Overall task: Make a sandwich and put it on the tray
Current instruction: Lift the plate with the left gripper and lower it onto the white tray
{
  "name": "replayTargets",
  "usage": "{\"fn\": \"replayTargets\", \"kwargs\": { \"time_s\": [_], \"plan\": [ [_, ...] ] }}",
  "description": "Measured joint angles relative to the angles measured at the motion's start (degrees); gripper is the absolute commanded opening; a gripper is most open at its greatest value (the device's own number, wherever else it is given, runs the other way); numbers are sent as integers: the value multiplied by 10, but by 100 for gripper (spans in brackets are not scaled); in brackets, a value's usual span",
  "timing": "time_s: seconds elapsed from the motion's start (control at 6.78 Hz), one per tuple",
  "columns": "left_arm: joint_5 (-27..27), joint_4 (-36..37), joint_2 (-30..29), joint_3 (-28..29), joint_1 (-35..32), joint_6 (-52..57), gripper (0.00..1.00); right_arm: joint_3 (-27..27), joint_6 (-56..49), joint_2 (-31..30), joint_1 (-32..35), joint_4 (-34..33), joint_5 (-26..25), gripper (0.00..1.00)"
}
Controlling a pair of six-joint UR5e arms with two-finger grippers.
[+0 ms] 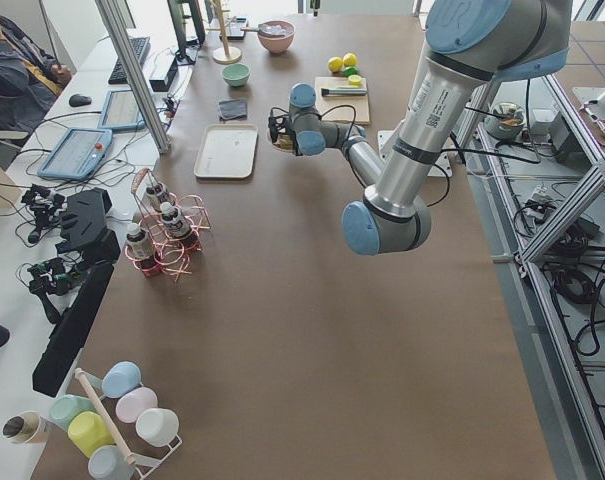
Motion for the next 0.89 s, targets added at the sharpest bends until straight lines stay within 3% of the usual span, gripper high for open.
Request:
{"fn": "replayTargets", "kwargs": {
  "time_s": [0.44,0.89],
  "plan": [
    [-93,-54,-119,202,-101,60,0,1,0,1,1,0,-1,100],
    [-103,-130,-208,389,-127,88,0,3,2,9,-2,-1,-8,100]
  ]
}}
